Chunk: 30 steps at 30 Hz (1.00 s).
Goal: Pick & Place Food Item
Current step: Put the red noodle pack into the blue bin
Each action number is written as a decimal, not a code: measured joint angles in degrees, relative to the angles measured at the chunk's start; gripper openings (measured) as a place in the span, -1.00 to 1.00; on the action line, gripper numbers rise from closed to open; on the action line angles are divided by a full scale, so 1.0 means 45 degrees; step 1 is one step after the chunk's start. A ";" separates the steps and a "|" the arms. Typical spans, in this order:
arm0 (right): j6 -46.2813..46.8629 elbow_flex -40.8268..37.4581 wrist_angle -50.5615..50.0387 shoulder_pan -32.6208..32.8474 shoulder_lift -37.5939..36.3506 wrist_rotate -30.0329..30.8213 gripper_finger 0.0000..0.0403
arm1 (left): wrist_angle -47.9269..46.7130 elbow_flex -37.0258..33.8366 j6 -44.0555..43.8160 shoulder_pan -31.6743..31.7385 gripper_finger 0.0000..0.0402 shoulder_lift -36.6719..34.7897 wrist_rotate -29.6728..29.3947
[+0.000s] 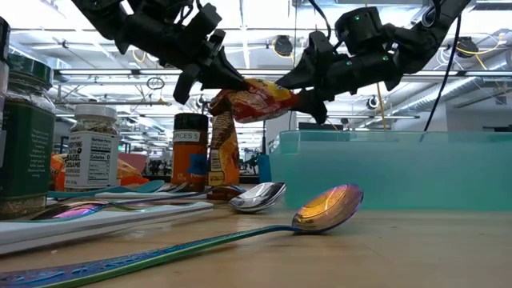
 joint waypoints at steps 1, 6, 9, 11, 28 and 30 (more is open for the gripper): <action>0.0000 0.0000 -0.0005 0.0000 0.0000 0.0000 -0.09 | 0.0009 0.0000 0.0000 0.0001 -0.94 0.0000 -0.0008; -0.0150 -0.0002 -0.0039 0.0000 0.0000 -0.0005 -0.43 | 0.0065 0.0000 -0.0083 -0.0004 -0.95 0.0000 -0.0006; -0.0581 -0.0002 -0.0055 0.0000 -0.0005 -0.0010 -0.65 | 0.0075 0.0000 -0.0121 -0.0001 -0.98 0.0000 -0.0006; -0.0875 -0.0002 -0.0074 0.0000 -0.0005 -0.0019 -0.81 | 0.0070 -0.0002 -0.0133 -0.0001 -0.94 0.0000 -0.0006; -0.1405 -0.0022 -0.0514 -0.0471 -0.0970 -0.0623 -1.00 | 0.1497 -0.0011 -0.3157 -0.0336 -0.82 -0.0157 -0.4087; -0.1474 -0.0027 -0.0789 -0.0590 -0.1277 -0.0629 -1.00 | 0.1698 0.0000 -0.3172 -0.0344 -0.72 -0.0175 -0.4687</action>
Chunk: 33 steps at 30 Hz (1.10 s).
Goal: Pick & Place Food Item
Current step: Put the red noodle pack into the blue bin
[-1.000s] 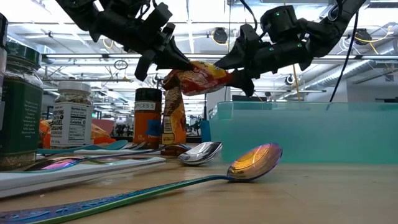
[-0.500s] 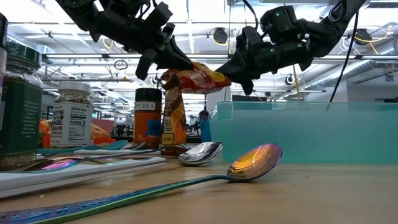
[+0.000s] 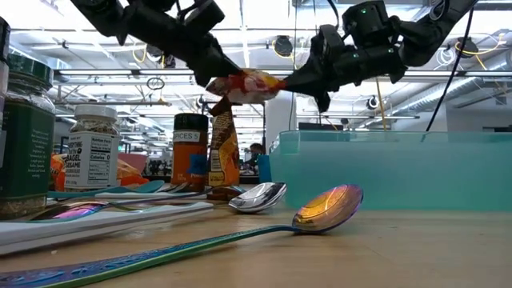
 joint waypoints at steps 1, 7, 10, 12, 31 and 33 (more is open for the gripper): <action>-0.0036 0.0000 -0.0012 -0.0053 -0.0128 0.0027 -1.00 | 0.0002 -0.0002 -0.0118 0.0000 -0.67 0.0010 -0.0235; -0.0061 0.0000 -0.0080 -0.0150 -0.0442 0.0027 -1.00 | 0.0380 -0.0003 -0.0445 -0.0005 -0.32 0.0020 -0.0584; -0.0032 0.0000 -0.0169 -0.0148 -0.0442 0.0013 -1.00 | 0.0383 -0.0005 -0.0288 -0.0005 -0.17 0.0029 -0.0550; -0.0047 0.0000 -0.0312 -0.0148 -0.0428 0.0030 -1.00 | 0.0295 -0.0005 -0.0468 -0.0003 -0.10 0.0029 -0.0532; -0.0262 0.0000 -0.0058 -0.0143 -0.0345 0.0059 -0.74 | -0.0896 -0.0010 -0.5044 0.1574 0.14 0.3766 0.5655; -0.0263 0.0000 -0.0060 -0.0143 -0.0345 0.0029 -0.73 | -0.0855 -0.0008 -0.4958 0.1583 0.14 0.3914 0.5079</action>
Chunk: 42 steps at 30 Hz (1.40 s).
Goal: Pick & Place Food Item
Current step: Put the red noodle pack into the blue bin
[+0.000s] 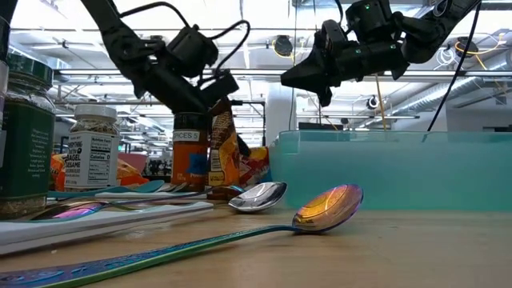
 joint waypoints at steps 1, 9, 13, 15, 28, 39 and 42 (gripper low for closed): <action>-0.0002 0.0000 -0.0001 0.0000 0.0000 -0.0002 -0.72 | -0.0066 0.0003 0.0004 0.0000 0.14 0.0017 -0.0160; -0.0104 0.0000 -0.0001 0.0000 0.0000 -0.0007 -0.72 | -0.0129 0.0003 0.0079 0.0000 -0.21 0.0010 -0.0026; -0.0143 0.0000 -0.0006 0.0000 0.0000 -0.0007 -0.72 | -0.0214 0.0003 0.0087 0.0000 -0.57 0.0010 0.0005; -0.0143 0.0000 -0.0006 0.0000 0.0000 -0.0007 -0.73 | -0.0214 0.0003 0.0238 0.0000 -0.76 0.0010 0.0001; 0.0246 0.0005 -0.0098 0.0079 0.0000 0.0065 -0.62 | -0.0238 -0.0007 0.2742 -0.0663 -0.96 -0.1531 -0.1949; 0.0712 0.0005 -0.0112 0.0716 0.0163 0.1406 0.14 | -0.0362 -0.0002 0.4367 -0.1083 -0.98 -0.3306 -0.2836; 0.0106 0.0005 0.0309 0.1062 0.0360 0.1388 0.31 | -0.0408 -0.0002 0.4409 -0.1083 -0.96 -0.3283 -0.2831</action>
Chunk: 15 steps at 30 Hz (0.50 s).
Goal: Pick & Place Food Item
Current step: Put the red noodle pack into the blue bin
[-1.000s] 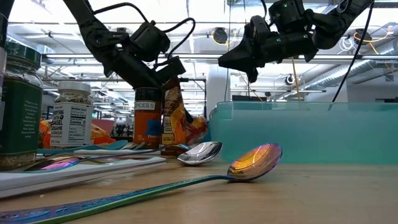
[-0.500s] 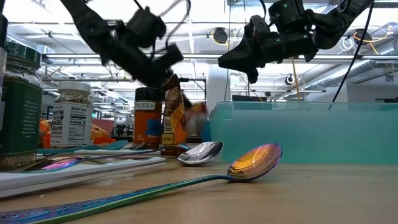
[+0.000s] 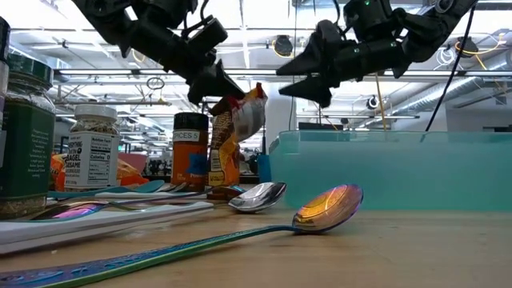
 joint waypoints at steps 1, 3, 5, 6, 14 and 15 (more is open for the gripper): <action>-0.0116 0.0031 0.0432 0.0116 0.0199 0.0066 0.35 | 0.0009 0.0000 0.0000 0.0000 -0.98 0.0014 -0.0004; -0.0352 0.0098 0.0843 0.0306 0.0584 0.0319 0.39 | -0.0003 0.0000 -0.0067 0.0007 -0.98 0.0028 0.0002; -0.0387 0.0262 0.0849 0.0375 0.0954 0.0329 0.40 | 0.0007 0.0000 -0.0116 0.0010 -0.97 0.0030 0.0000; -0.0399 0.0492 0.0888 0.0375 0.1222 0.0360 0.39 | 0.0021 0.0000 -0.0116 0.0010 -0.96 0.0030 0.0000; -0.1146 0.1209 0.0801 0.0356 0.2167 0.1749 0.25 | -0.0030 0.0000 -0.0369 0.0010 -0.96 0.0030 0.0003; -0.1264 0.1212 0.0860 0.0356 0.2166 0.1714 0.23 | -0.0039 0.0000 -0.0378 0.0010 -0.97 0.0030 0.0000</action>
